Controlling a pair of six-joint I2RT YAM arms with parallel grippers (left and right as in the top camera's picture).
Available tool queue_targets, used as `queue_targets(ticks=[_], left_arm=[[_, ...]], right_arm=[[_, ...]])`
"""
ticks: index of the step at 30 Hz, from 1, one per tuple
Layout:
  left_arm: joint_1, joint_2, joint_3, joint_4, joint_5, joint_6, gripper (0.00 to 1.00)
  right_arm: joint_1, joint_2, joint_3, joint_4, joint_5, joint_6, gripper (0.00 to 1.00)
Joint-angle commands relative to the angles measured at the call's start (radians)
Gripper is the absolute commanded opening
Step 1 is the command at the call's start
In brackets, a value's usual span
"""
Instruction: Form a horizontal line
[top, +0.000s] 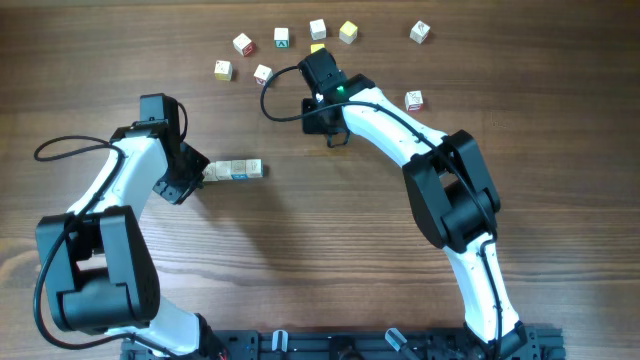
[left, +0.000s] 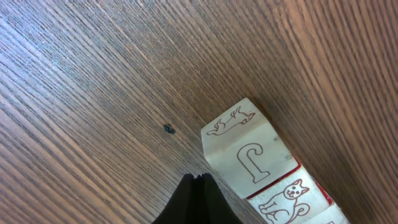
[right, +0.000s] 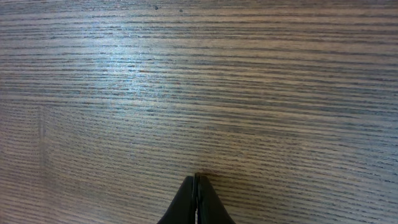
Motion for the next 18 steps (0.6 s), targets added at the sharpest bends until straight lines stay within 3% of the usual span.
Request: queue_targets(ticks=[1, 18], left_arm=[[0.003, -0.002, -0.006, 0.007, -0.020, -0.021, 0.04], [0.003, -0.002, -0.006, 0.011, 0.010, -0.024, 0.04]], right_arm=[[0.002, -0.028, 0.008, -0.005, 0.029, 0.001, 0.04], [0.002, -0.028, 0.008, -0.005, 0.029, 0.001, 0.05]])
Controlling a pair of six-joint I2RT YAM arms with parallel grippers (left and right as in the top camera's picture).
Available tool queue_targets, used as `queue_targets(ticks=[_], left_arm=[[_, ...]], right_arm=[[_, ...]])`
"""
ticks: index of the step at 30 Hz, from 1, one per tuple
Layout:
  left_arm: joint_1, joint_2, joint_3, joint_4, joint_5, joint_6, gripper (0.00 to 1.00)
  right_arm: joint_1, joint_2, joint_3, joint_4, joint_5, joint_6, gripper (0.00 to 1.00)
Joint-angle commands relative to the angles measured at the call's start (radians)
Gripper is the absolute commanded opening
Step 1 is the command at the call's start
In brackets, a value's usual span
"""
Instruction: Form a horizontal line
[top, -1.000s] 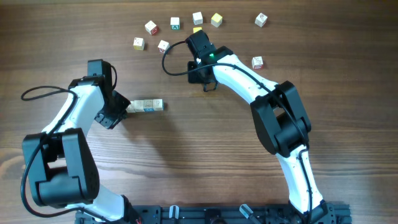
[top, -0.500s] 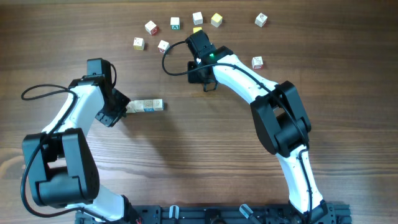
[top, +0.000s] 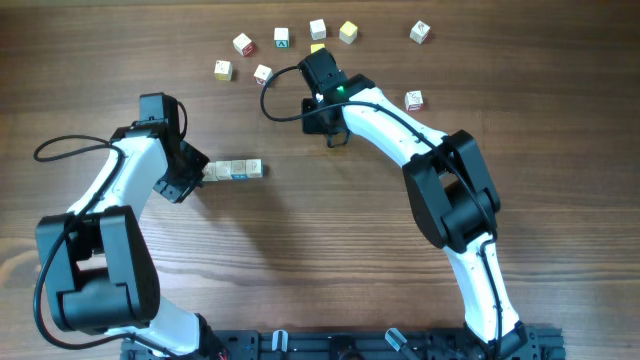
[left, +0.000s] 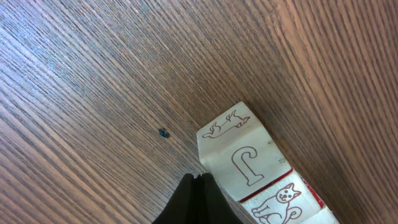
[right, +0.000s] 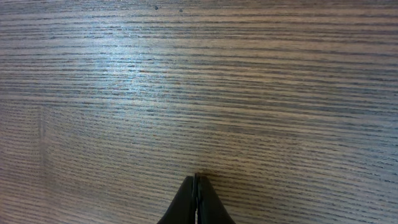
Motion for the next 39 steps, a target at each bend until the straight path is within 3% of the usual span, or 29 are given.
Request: queue_targets(ticks=[1, 39], left_arm=[[0.003, -0.002, -0.006, -0.005, 0.017, -0.017, 0.04], [0.003, -0.002, -0.006, 0.007, 0.028, -0.017, 0.04]], right_arm=[[0.002, -0.028, 0.008, -0.005, 0.029, 0.001, 0.04], [0.002, -0.028, 0.008, -0.005, 0.029, 0.001, 0.05]])
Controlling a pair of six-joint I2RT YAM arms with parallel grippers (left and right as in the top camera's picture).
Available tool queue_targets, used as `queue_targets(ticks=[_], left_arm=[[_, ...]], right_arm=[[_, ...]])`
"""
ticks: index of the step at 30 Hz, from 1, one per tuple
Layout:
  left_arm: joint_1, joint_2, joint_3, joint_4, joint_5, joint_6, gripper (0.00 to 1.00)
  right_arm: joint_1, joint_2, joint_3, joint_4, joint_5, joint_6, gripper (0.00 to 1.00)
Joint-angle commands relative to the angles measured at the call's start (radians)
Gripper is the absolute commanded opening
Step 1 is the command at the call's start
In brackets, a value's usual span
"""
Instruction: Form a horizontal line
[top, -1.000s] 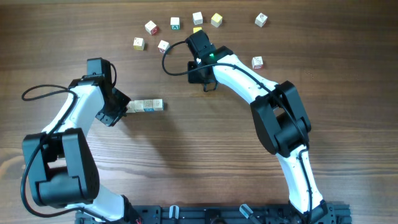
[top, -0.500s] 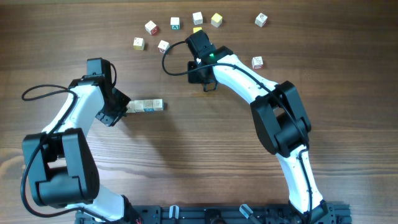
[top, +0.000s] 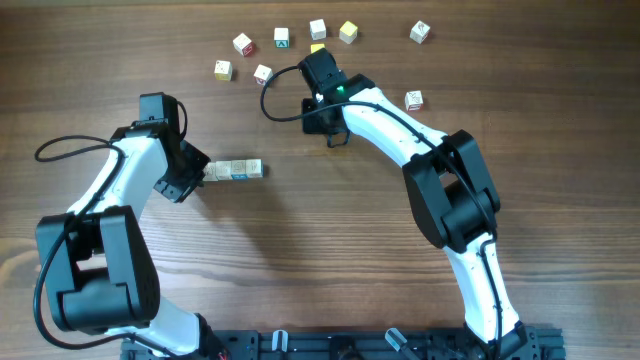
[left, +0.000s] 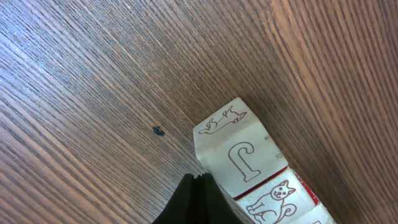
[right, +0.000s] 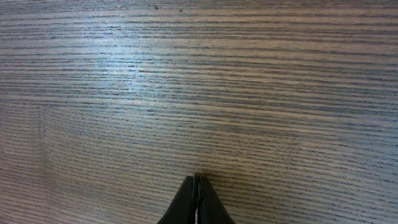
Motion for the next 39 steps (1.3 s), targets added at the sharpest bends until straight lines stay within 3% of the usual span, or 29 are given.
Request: queue_targets(ticks=[1, 16, 22, 32, 35, 36, 37, 38, 39], left_arm=[[0.003, -0.002, -0.006, 0.002, 0.013, -0.017, 0.04], [0.003, -0.055, -0.006, -0.176, -0.034, -0.006, 0.04], [0.003, -0.284, -0.004, -0.166, -0.037, 0.079, 0.04], [0.003, -0.837, -0.004, -0.073, 0.039, 0.255, 0.04], [0.003, -0.945, -0.004, -0.086, 0.038, 0.257, 0.12], [0.003, -0.970, -0.004, -0.089, 0.037, 0.258, 0.18], [0.003, -0.991, -0.004, -0.093, 0.037, 0.258, 0.29], [0.003, -1.007, -0.004, -0.096, 0.037, 0.257, 0.43], [0.003, -1.017, -0.005, -0.097, 0.037, 0.257, 0.59]], right_arm=[[0.001, -0.028, 0.008, -0.005, 0.029, 0.002, 0.05], [0.002, -0.028, 0.008, -0.013, 0.029, 0.002, 0.04], [-0.004, -0.102, 0.008, -0.074, 0.038, 0.003, 0.04], [-0.009, -0.546, 0.008, -0.371, 0.288, 0.004, 0.04], [-0.009, -0.700, 0.008, -0.466, 0.346, 0.005, 0.05], [-0.009, -0.737, 0.008, -0.487, 0.363, 0.005, 0.10], [-0.009, -0.788, 0.008, -0.511, 0.381, 0.003, 0.22], [-0.009, -0.837, 0.008, -0.531, 0.396, 0.003, 0.35], [-0.009, -0.898, 0.008, -0.554, 0.411, 0.003, 0.55]])
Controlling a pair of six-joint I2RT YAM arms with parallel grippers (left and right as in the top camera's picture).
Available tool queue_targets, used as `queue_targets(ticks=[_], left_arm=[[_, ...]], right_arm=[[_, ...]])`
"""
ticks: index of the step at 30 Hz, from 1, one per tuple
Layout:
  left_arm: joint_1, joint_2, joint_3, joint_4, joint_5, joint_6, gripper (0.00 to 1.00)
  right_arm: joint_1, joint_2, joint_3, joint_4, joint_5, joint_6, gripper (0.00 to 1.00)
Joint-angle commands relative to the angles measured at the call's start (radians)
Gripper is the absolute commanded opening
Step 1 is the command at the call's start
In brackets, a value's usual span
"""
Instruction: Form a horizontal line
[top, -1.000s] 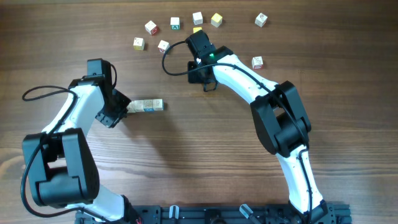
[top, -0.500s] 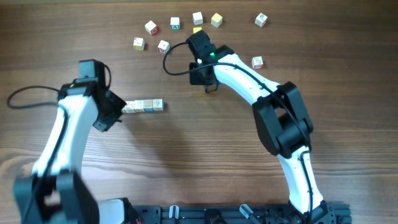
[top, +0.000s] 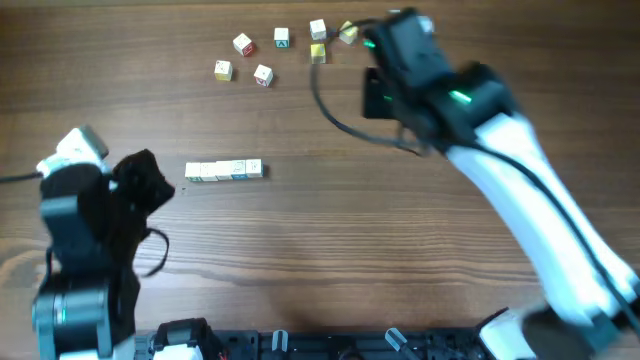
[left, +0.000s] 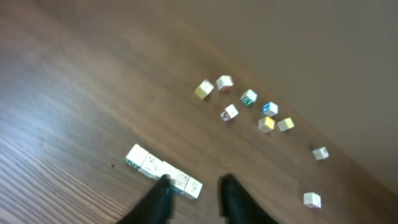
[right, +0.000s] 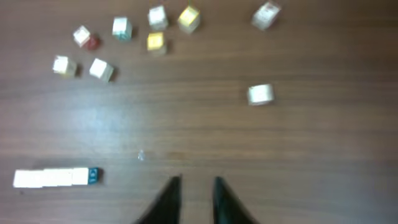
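A straight row of several white picture blocks (top: 224, 171) lies left of centre, running left to right; it also shows as the row (left: 163, 170) and the row (right: 53, 177). My left gripper (left: 196, 180) hangs high above it, open and empty. My right gripper (right: 196, 180) is also high, open and empty, over bare wood right of the row. In the overhead view both arms are blurred: left arm (top: 95, 215), right arm (top: 450, 100).
Several loose blocks (top: 263, 74) are scattered along the far edge, among them a yellow one (right: 189, 18). A single block (right: 260, 94) lies apart to the right, hidden under the right arm in the overhead view.
Both arms have risen well above the table and both grippers have opened. The left one has left the row's left end. The row lies where it was.
At first my left gripper was shut, its tip low at the left end of the row, and it stayed there with slight shifts. My right gripper stayed shut, low over bare wood. Now both are raised and open, and the row lies alone.
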Motion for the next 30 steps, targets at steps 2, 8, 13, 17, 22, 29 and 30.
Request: queue_targets(ticks=[2, 8, 13, 17, 22, 29, 30], left_arm=[[0.003, -0.046, 0.000, -0.008, 0.014, 0.026, 0.81], [0.003, -0.033, 0.000, -0.043, 0.014, 0.026, 1.00], [0.003, -0.030, 0.000, -0.103, 0.014, 0.026, 1.00], [0.003, -0.030, 0.000, -0.148, 0.014, 0.026, 1.00], [0.003, -0.030, 0.000, -0.185, 0.014, 0.026, 1.00], [0.003, -0.030, 0.000, -0.186, 0.014, 0.026, 1.00], [0.003, -0.030, 0.000, -0.186, 0.014, 0.026, 1.00]], right_arm=[[-0.002, -0.223, 0.006, -0.069, 0.125, 0.000, 0.79], [-0.002, -0.463, 0.006, -0.117, 0.135, 0.000, 1.00], [-0.002, -0.606, 0.006, -0.137, 0.136, 0.000, 1.00], [-0.002, -0.682, 0.006, -0.137, 0.136, 0.001, 1.00], [-0.002, -0.725, 0.006, -0.143, 0.136, 0.001, 1.00], [-0.012, -0.724, 0.005, -0.204, 0.166, -0.024, 1.00], [-0.026, -0.726, 0.005, -0.209, 0.164, -0.023, 1.00]])
